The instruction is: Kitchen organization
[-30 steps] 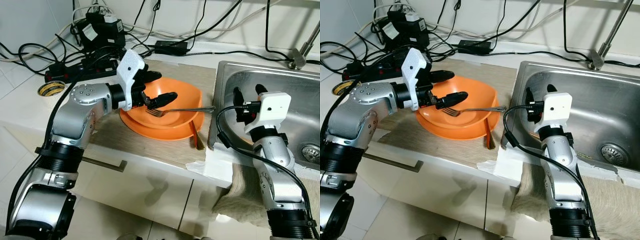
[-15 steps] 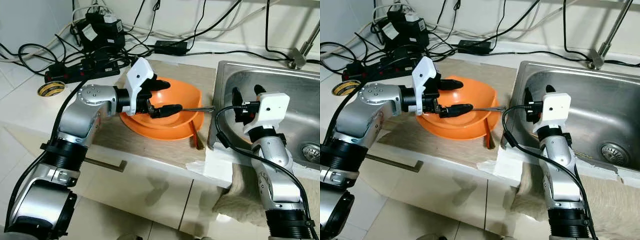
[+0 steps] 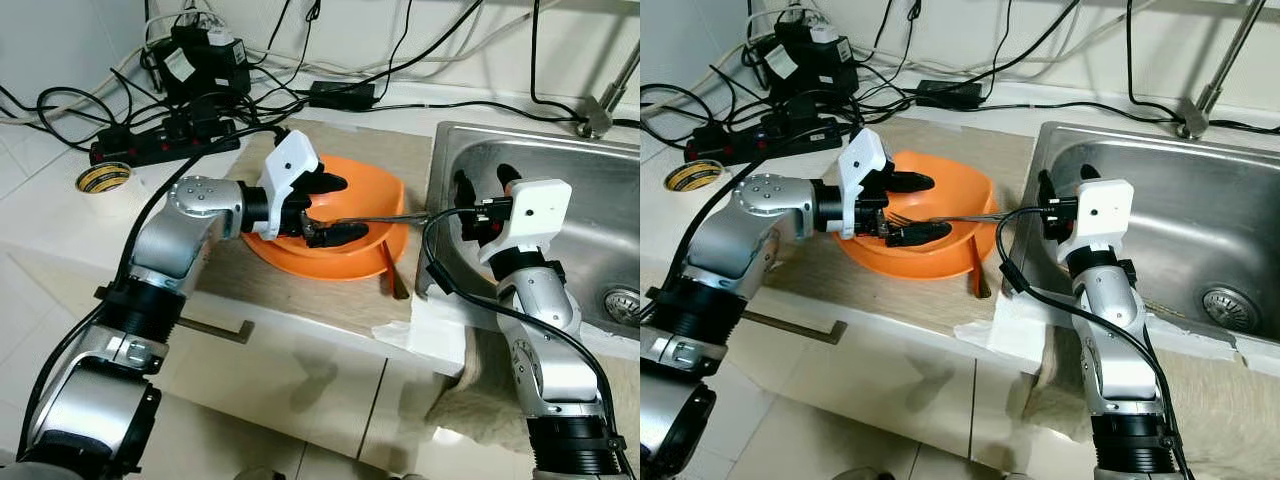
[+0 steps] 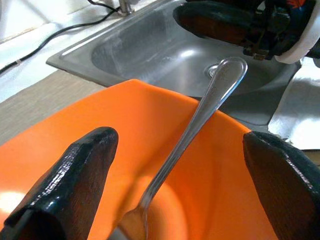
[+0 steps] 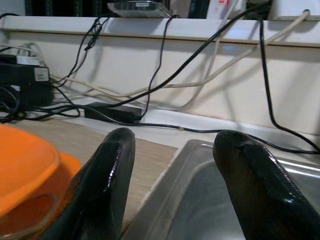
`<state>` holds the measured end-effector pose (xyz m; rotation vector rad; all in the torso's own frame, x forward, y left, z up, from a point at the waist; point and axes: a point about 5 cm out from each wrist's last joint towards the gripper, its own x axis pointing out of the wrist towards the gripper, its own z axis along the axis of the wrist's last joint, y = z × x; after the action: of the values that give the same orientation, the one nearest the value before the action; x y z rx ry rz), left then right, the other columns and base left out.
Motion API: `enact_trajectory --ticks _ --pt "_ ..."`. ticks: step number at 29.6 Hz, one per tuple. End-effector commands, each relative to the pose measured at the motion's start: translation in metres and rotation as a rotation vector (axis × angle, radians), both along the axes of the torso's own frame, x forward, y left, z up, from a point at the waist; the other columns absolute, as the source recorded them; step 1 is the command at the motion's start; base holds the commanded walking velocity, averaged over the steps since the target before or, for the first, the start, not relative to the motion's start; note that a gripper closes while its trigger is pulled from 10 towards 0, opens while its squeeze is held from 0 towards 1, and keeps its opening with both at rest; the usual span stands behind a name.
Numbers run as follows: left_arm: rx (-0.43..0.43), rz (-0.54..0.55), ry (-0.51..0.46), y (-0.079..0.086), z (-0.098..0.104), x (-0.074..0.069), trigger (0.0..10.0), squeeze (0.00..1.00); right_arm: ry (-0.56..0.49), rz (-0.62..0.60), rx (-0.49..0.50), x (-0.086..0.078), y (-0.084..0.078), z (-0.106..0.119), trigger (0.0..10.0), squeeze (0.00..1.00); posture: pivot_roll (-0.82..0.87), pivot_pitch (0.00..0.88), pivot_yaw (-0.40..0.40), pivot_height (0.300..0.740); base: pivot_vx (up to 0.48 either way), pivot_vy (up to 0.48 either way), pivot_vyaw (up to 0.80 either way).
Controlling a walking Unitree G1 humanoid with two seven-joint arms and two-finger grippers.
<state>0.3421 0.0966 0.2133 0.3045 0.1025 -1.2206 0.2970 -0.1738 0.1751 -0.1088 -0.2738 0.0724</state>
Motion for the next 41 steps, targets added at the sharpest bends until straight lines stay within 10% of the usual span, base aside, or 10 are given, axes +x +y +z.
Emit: enact_trajectory --ticks 1,17,26,41 --pt "0.023 0.000 -0.026 -0.003 0.004 0.003 10.0 0.00 -0.015 0.015 0.015 0.000 0.003 0.007 10.0 0.00 -0.03 0.000 0.056 0.740 0.000 0.000 0.00" --pt "0.039 -0.002 -0.040 -0.010 0.000 0.009 10.0 0.00 0.057 0.137 -0.061 -0.012 -0.013 0.015 10.0 0.00 -0.04 0.000 0.059 0.740 0.000 0.000 0.00" --pt "0.031 -0.011 -0.043 -0.014 -0.001 0.011 10.0 0.00 0.191 0.200 -0.173 -0.021 -0.063 0.024 10.0 0.00 -0.09 0.000 0.062 0.740 0.000 0.000 0.00" --pt "0.061 -0.009 -0.061 -0.015 -0.002 0.015 10.0 0.00 0.346 0.578 -0.213 -0.034 -0.047 0.045 10.0 0.00 -0.09 0.000 0.067 0.740 0.000 0.000 0.00"
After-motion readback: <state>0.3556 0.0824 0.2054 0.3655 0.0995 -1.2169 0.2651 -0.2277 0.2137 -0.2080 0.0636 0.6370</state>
